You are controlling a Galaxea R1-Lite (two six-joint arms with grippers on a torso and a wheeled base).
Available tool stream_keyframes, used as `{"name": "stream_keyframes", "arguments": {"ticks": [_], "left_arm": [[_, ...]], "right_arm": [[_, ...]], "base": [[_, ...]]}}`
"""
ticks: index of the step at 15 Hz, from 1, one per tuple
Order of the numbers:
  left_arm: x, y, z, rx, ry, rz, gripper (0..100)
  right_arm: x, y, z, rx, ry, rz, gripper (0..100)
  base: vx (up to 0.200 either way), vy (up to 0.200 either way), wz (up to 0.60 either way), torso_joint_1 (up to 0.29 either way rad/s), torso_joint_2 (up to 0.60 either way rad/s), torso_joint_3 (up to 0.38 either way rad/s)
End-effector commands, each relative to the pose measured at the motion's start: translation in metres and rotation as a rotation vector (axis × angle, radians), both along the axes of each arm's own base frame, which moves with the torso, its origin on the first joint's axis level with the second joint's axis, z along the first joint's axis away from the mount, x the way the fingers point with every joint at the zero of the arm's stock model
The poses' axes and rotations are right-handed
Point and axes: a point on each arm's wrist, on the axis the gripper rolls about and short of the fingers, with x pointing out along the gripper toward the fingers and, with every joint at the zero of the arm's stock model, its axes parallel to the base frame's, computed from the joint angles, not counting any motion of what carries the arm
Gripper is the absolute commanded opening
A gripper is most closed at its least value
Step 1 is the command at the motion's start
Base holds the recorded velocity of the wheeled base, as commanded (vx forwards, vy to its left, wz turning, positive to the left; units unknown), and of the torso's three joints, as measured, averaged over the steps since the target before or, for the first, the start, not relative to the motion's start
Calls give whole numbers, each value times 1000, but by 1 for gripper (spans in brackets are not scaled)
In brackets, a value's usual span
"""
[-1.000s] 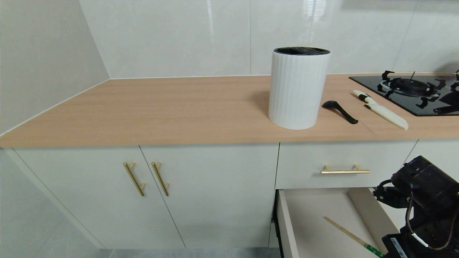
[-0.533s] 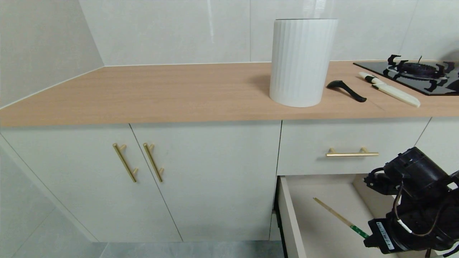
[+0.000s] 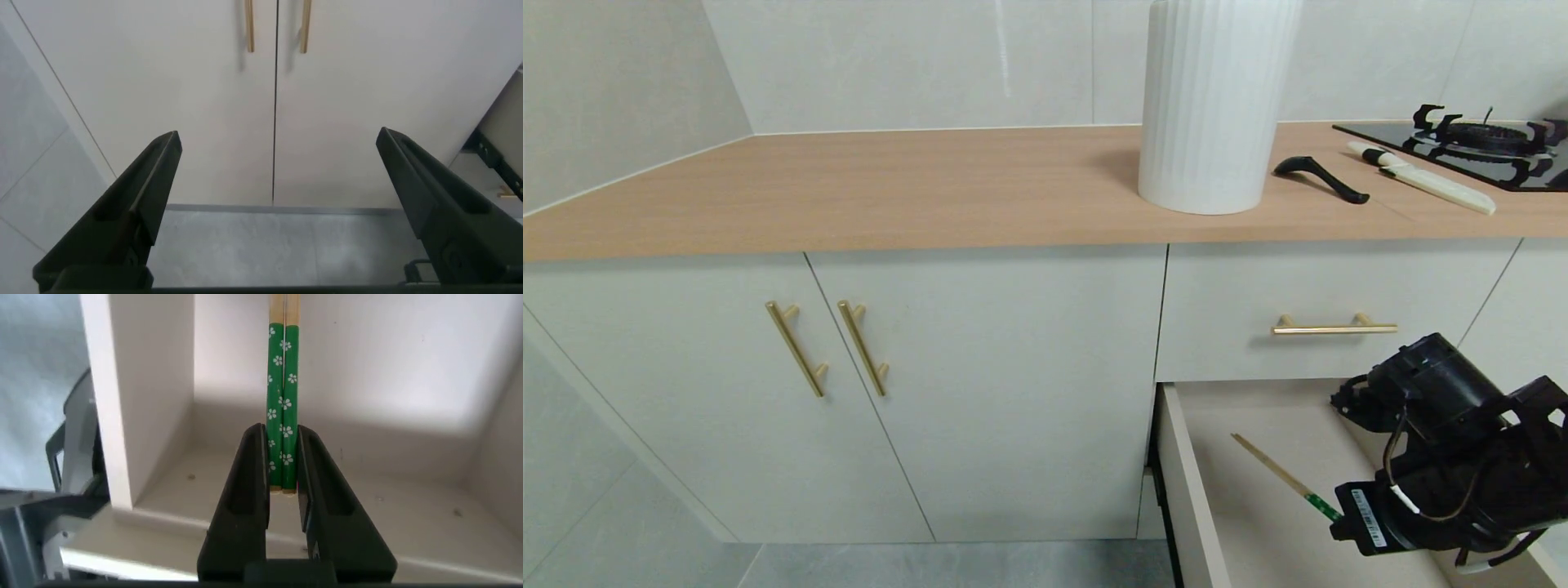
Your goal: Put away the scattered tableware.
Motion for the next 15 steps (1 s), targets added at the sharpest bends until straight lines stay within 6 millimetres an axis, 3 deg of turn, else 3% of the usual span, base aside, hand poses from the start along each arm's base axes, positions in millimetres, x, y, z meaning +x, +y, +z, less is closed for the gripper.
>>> {"name": "stream_keyframes", "arguments": {"ticks": [1,4,6,11,15], "left_arm": [[0,0,0,-1,2,0,100],[0,0,0,-1,2,0,100],[0,0,0,-1,2,0,100],[0,0,0,-1,2,0,100],[0,0,0,-1,2,0,100]], "right_arm": [[23,9,-6,-2,-37,3,0],[59,22,-40,-135,5,-13,0],[72,26,-63,-179,52,-26,0],[79,31,-112,-179,57,-18,0],[80,30,-134,-179,55,-15,0]], "base": [[0,0,0,0,0,0],[0,0,0,0,0,0],[0,0,0,0,0,0],[0,0,0,0,0,0],[0,0,0,0,0,0]]}}
